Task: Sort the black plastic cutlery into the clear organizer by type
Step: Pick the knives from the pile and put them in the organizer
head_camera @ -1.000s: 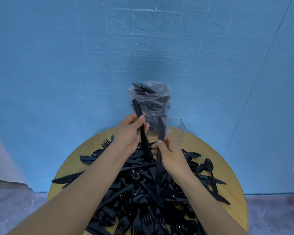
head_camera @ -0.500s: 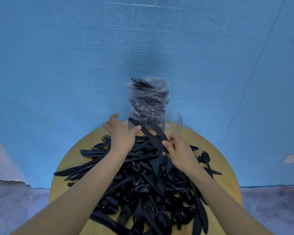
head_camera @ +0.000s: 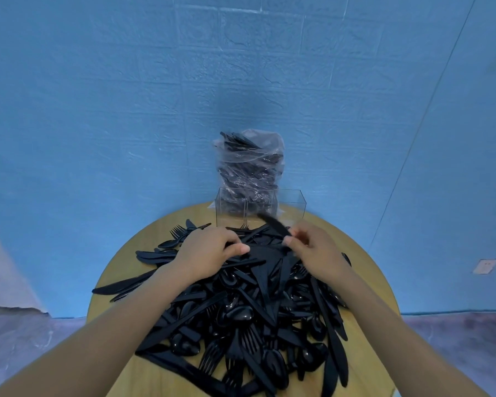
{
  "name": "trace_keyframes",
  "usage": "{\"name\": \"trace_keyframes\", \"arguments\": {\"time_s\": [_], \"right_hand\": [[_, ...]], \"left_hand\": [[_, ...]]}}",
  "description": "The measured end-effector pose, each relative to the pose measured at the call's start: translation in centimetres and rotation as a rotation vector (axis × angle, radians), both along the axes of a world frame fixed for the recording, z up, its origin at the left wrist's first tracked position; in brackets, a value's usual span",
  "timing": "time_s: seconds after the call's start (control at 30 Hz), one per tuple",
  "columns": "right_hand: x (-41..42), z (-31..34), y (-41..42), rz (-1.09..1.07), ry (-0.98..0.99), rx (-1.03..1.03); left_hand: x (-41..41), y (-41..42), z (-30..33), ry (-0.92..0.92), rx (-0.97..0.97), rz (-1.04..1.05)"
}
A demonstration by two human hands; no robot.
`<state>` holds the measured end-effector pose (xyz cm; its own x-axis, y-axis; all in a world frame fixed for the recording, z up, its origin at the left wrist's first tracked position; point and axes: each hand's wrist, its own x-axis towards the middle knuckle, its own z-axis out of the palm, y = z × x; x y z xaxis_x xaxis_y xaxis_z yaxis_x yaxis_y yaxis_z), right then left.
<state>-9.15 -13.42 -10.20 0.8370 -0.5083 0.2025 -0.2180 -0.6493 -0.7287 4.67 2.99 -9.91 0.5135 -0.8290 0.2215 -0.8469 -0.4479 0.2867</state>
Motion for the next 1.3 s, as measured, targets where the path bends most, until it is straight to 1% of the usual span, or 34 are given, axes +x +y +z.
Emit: {"name": "trace_keyframes", "arguments": {"time_s": [0.03, 0.07, 0.1, 0.17, 0.2, 0.23, 0.33, 0.4, 0.47, 0.57, 0.63, 0.8, 0.93, 1.0, 1.1, 1.23, 1.3], "right_hand": [[-0.1, 0.3, 0.0, -0.092, -0.074, 0.014], [-0.2, 0.6, 0.1, -0.168, -0.157, 0.085], [-0.3, 0.9, 0.2, -0.209, -0.227, 0.209], [-0.4, 1.2, 1.0, -0.199, -0.331, 0.525], [-0.3, 1.2, 1.6, -0.165, -0.352, 0.662], [-0.3, 1.1, 2.4, -0.132, -0.344, 0.750], [0.3, 0.7, 4.4, -0.093, -0.354, 0.878], [0.7, 0.3, 4.9, -0.100, -0.387, 0.911], [0.9, 0.2, 5.0, -0.106, -0.400, 0.910], [0.9, 0.1, 4.9, -0.112, -0.425, 0.908], [0.9, -0.1, 4.9, -0.112, -0.425, 0.886], [0.7, -0.2, 4.3, -0.094, -0.355, 0.706], [0.7, 0.3, 3.6, -0.016, -0.298, 0.587], [1.0, 0.3, 3.7, -0.012, -0.304, 0.531], [1.2, 0.0, 4.3, -0.039, -0.323, 0.466], [1.4, -0.4, 5.0, 0.039, -0.262, 0.367], [1.3, -0.3, 5.0, 0.056, -0.255, 0.367]], "left_hand": [[0.1, 0.2, -0.2, 0.044, -0.032, 0.044], [0.1, 0.4, -0.3, 0.099, -0.076, 0.092], [0.0, 0.4, -0.5, 0.158, -0.125, 0.136], [-0.4, 0.3, -0.8, 0.273, -0.222, 0.190], [-0.8, 0.1, -1.0, 0.336, -0.265, 0.203], [-1.3, -0.2, -1.1, 0.400, -0.302, 0.212], [-2.9, -1.1, -1.4, 0.579, -0.406, 0.185], [-4.0, -1.4, -1.4, 0.647, -0.441, 0.149], [-4.8, -1.5, -1.4, 0.731, -0.472, 0.123], [-5.7, -1.4, -1.1, 0.949, -0.525, 0.095], [-6.3, -1.4, -0.9, 1.019, -0.519, 0.070], [-6.6, -1.3, -1.2, 0.996, -0.490, 0.081], [-6.9, -0.7, -1.7, 1.068, -0.501, 0.099], [-7.0, -0.4, -1.8, 1.078, -0.499, 0.087], [-7.2, -0.1, -2.1, 1.010, -0.438, 0.031], [-7.4, 0.0, -2.4, 0.889, -0.373, -0.045], [-7.3, 0.2, -2.5, 0.889, -0.361, -0.089]]}}
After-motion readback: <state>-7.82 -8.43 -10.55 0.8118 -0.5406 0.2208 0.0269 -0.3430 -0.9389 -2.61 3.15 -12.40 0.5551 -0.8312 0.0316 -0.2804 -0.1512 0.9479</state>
